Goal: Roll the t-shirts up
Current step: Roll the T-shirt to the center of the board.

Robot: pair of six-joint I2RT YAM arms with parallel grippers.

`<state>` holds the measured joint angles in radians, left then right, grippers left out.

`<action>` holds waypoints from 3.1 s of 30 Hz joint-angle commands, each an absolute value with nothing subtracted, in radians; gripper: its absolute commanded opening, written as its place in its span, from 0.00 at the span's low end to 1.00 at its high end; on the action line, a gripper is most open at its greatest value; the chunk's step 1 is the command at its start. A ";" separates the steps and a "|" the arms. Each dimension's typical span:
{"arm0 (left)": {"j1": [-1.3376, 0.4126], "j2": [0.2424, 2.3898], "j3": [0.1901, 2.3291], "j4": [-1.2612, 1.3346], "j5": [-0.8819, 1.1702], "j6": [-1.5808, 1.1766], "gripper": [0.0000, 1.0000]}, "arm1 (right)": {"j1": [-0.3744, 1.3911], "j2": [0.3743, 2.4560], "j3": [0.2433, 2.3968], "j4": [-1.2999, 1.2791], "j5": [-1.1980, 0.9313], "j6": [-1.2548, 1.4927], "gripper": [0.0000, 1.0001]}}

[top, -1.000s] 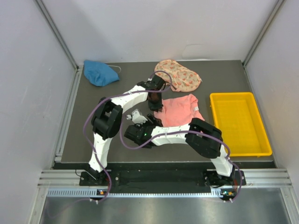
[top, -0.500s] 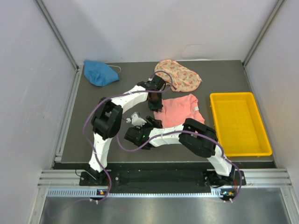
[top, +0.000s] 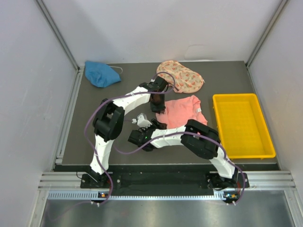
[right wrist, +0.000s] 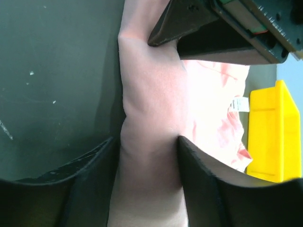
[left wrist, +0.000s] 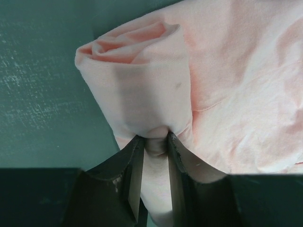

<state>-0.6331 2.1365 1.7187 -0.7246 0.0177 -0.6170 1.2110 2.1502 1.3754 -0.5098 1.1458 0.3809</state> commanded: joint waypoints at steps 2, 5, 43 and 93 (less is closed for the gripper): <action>-0.641 2.157 1.750 -0.787 0.028 -0.597 0.38 | 1.190 2.152 1.335 -0.545 1.032 0.503 0.44; -0.631 2.145 1.770 -0.779 0.046 -0.600 0.51 | 1.184 2.117 1.306 -0.526 1.014 0.537 0.40; -0.440 1.734 1.254 -0.393 0.400 -0.732 0.61 | 0.799 1.814 0.362 1.211 -0.233 1.162 0.34; -0.457 1.950 1.321 -0.380 0.328 -0.776 0.32 | 1.130 1.394 0.833 -0.268 0.627 0.787 0.63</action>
